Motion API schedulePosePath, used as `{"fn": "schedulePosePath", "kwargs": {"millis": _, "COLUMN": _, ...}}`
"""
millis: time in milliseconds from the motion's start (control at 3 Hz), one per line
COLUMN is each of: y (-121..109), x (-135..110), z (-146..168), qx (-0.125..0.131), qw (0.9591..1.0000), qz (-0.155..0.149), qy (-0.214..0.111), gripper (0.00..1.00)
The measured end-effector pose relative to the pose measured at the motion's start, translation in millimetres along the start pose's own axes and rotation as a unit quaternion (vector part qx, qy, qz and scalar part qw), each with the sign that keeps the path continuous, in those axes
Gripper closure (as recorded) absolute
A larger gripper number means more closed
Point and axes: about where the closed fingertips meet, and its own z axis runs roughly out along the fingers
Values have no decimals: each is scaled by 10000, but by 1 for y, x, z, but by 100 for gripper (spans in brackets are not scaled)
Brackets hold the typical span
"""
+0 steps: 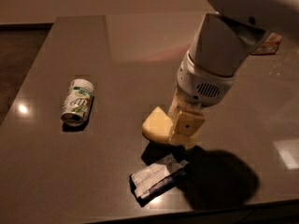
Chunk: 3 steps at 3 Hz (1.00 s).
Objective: Move sponge near rxbar blueberry
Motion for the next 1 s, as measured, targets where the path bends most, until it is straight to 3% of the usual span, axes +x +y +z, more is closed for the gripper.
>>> {"fn": "schedulePosePath", "kwargs": {"millis": 333, "y": -1, "x": -2, "z": 0, "qx": 33, "qw": 10000, "qz": -12, "qy": -21, "gripper": 12}}
{"fn": "schedulePosePath", "kwargs": {"millis": 667, "y": -2, "x": -4, "z": 0, "qx": 60, "qw": 10000, "qz": -22, "qy": -37, "gripper": 0}}
{"fn": "schedulePosePath", "kwargs": {"millis": 1000, "y": -2, "x": -4, "z": 0, "qx": 60, "qw": 10000, "qz": -22, "qy": -37, "gripper": 0}}
